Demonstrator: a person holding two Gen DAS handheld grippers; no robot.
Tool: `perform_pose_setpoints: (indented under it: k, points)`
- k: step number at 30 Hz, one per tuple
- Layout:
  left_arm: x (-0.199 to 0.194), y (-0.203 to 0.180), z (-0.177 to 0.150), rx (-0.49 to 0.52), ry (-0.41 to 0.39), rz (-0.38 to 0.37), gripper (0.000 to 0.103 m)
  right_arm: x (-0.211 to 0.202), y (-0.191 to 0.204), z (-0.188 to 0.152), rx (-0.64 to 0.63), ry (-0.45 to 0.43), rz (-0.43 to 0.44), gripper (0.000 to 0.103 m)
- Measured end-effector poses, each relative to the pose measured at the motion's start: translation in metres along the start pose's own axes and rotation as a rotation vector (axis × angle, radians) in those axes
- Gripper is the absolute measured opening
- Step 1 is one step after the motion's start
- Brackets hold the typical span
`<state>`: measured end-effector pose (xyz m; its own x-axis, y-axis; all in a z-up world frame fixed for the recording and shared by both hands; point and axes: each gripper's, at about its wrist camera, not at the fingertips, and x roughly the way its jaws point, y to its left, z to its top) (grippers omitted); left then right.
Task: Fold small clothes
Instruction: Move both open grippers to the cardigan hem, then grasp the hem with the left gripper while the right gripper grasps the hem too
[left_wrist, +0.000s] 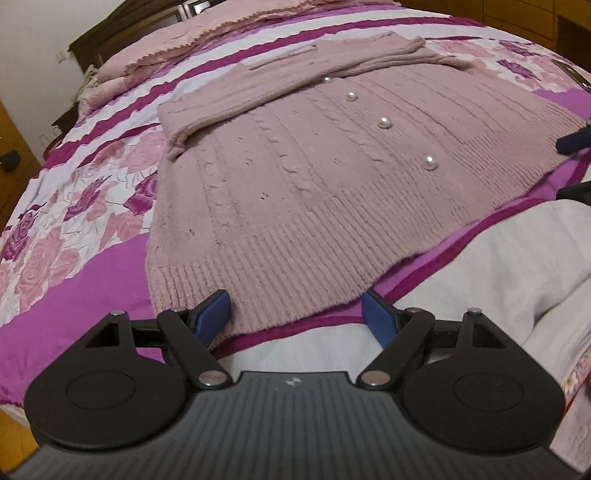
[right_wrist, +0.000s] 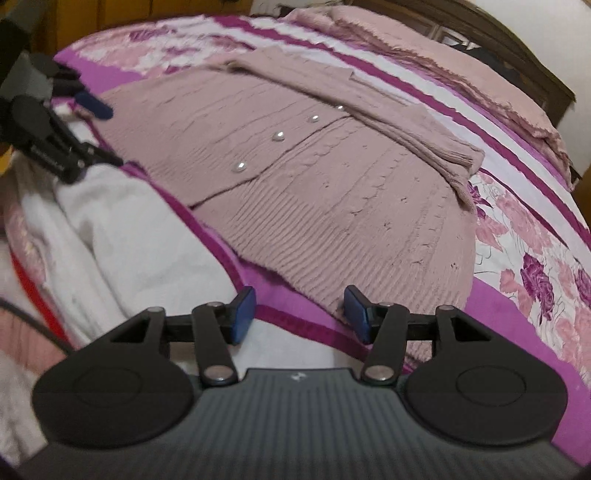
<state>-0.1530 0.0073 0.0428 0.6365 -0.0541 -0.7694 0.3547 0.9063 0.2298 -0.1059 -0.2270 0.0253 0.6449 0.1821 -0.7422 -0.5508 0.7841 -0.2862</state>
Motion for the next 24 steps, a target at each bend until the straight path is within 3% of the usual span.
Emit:
perform_pose_setpoints:
  k: [4,8,13,15,16,19,24]
  points:
    - [0.007,-0.003,0.002,0.025,0.012,0.01,0.084,0.011,0.006,0.004,-0.056,0.023,-0.082,0.068]
    - [0.014,-0.008,0.005,0.035,0.002,0.034,0.085,0.032,0.012,0.011,-0.073,0.026,-0.135,0.069]
    - [0.015,-0.005,0.003,0.016,-0.017,0.025,0.085,0.052,0.013,0.022,-0.056,-0.039,-0.193,0.067]
    - [0.014,-0.004,0.002,0.022,-0.027,0.022,0.085,0.05,0.011,0.028,-0.029,-0.083,-0.216,0.057]
    - [0.014,-0.004,0.002,0.028,-0.031,0.021,0.085,0.048,0.008,0.032,-0.006,-0.099,-0.213,0.045]
    - [0.013,-0.005,0.003,0.039,-0.036,0.008,0.085,0.044,-0.006,0.041,0.091,-0.138,-0.171,0.024]
    - [0.011,-0.005,0.005,0.047,-0.061,-0.033,0.085,0.039,-0.032,0.056,0.244,-0.171,-0.086,0.017]
